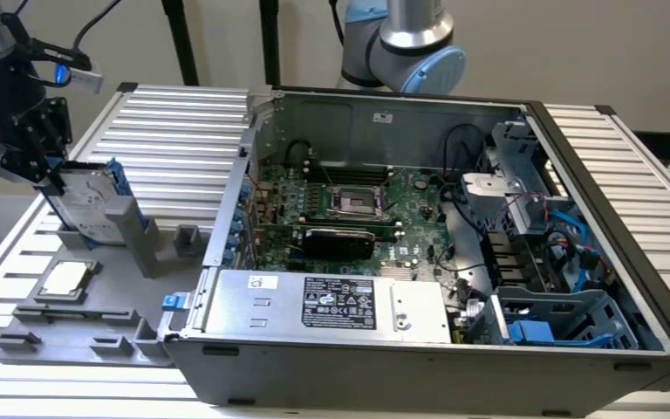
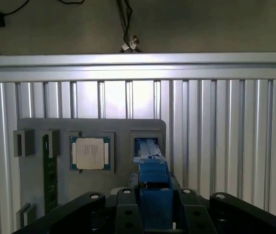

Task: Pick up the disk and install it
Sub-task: 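Pick up the disk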

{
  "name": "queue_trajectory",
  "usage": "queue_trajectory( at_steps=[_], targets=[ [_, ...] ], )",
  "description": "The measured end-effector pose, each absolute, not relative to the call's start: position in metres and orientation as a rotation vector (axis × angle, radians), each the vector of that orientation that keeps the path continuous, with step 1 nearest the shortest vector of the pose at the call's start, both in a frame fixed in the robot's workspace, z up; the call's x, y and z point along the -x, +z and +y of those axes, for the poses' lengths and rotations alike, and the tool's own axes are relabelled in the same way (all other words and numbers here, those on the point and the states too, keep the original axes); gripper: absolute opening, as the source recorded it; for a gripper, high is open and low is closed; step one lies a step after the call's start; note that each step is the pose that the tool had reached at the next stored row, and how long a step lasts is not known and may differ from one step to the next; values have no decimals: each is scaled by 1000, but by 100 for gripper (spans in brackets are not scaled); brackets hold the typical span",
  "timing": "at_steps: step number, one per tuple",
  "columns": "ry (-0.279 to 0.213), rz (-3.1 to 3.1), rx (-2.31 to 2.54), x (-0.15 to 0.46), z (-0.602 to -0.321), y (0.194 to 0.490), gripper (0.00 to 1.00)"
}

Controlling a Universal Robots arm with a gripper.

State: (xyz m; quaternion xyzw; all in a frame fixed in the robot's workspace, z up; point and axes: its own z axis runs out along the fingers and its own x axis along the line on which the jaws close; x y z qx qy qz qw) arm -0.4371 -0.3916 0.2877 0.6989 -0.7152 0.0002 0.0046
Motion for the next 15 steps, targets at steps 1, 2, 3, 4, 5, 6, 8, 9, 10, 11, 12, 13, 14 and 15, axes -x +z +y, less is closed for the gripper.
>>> queue_trajectory(
  at_steps=[1, 2, 3, 4, 5, 6, 8, 9, 10, 11, 12, 13, 14, 15],
  targets=[
    [1, -2240, -2189, 437, -392, 288, 33],
    [1, -2240, -2189, 437, -392, 288, 33],
    [1, -2240, -2189, 437, -392, 288, 33],
    [1, -2240, -2189, 437, -392, 288, 33],
    [1, -2240, -2189, 437, -392, 288, 33],
    [1, -2240, -2189, 437, -392, 288, 33],
    [1, -2240, -2189, 437, -392, 288, 33],
    [1, -2240, -2190, 437, -392, 290, 33],
    [1, -2240, -2189, 437, -392, 292, 33],
    [1, -2240, -2189, 437, -392, 295, 33],
    [1, -2240, -2189, 437, -392, 300, 33],
    [1, -2240, -2189, 437, -392, 304, 33],
    [1, -2240, -2189, 437, -392, 309, 33],
    [1, -2240, -2189, 437, -392, 313, 33]
  ],
)
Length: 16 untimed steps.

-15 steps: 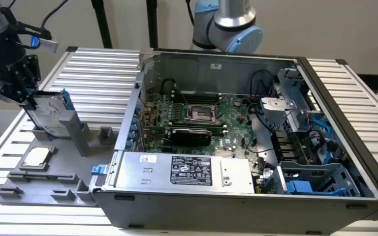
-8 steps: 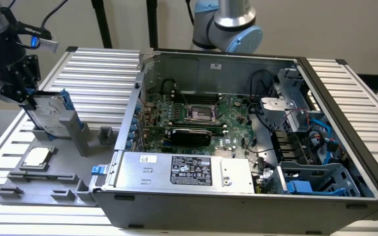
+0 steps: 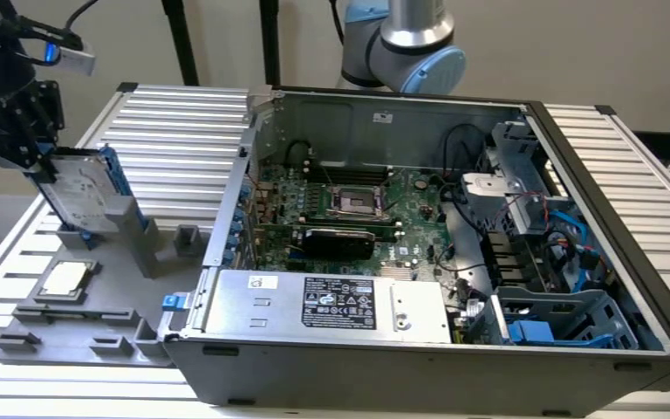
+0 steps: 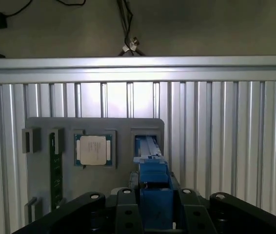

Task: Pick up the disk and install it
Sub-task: 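Pick up the disk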

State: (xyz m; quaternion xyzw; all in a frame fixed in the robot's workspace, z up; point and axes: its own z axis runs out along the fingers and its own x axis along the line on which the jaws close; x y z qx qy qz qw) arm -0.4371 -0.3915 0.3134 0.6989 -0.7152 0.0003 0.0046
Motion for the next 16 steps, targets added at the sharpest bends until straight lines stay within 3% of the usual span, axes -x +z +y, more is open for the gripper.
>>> queue_trajectory(
  at_steps=[16],
  targets=[
    [1, -2240, -2189, 423, -392, 386, 33]
  ],
)
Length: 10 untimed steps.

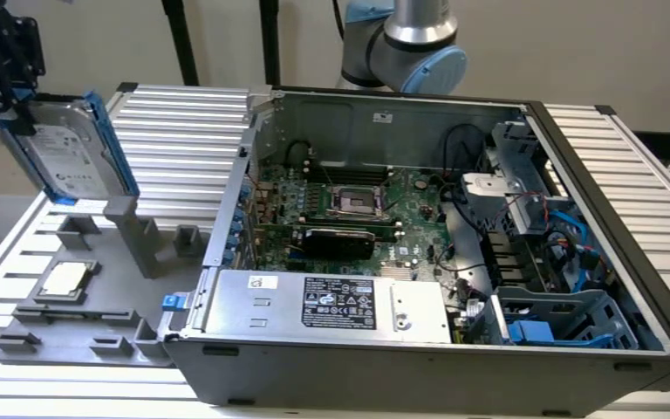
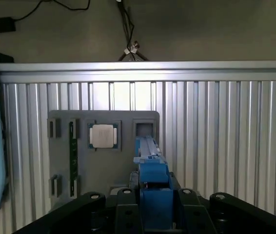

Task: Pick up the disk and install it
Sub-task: 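Pick up the disk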

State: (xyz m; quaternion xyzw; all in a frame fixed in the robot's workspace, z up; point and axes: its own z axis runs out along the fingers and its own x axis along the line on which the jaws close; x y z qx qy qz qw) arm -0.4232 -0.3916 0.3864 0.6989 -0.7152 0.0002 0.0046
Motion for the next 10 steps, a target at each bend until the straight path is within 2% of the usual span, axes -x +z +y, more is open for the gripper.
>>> queue_trajectory(
  at_steps=[10],
  targets=[
    [-8, -2241, -2190, 380, -392, 432, 33]
  ],
)
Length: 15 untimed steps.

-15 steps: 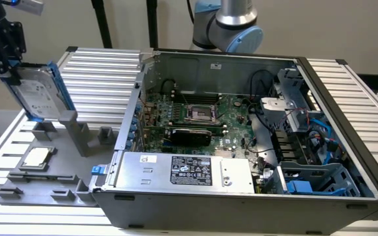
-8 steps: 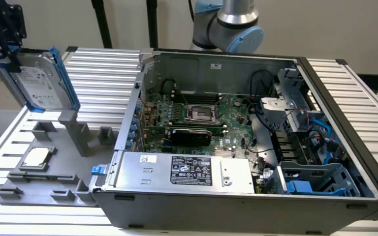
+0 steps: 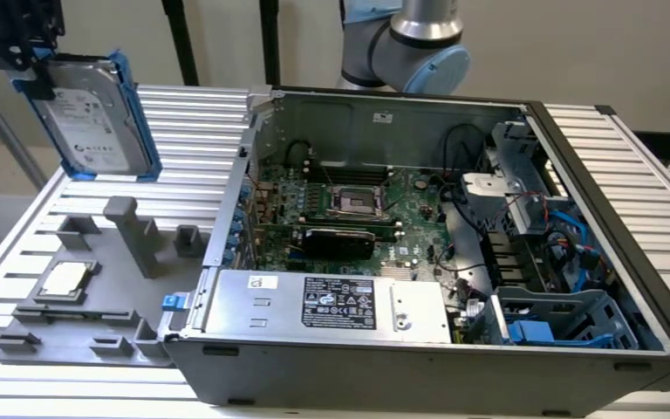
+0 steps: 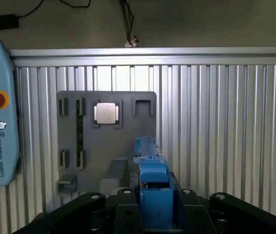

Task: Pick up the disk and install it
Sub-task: 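Pick up the disk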

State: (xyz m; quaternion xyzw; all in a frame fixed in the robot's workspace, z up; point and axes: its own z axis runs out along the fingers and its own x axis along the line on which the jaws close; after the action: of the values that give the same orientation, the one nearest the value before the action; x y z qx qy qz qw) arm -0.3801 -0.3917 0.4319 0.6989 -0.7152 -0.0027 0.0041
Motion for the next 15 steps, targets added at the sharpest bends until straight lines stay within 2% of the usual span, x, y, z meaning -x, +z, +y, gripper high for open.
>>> queue_trajectory(
  at_steps=[4, 15],
  targets=[
    [-13, -2239, -2189, 362, -393, 445, 33],
    [-17, -2240, -2189, 312, -400, 454, 33]
  ],
)
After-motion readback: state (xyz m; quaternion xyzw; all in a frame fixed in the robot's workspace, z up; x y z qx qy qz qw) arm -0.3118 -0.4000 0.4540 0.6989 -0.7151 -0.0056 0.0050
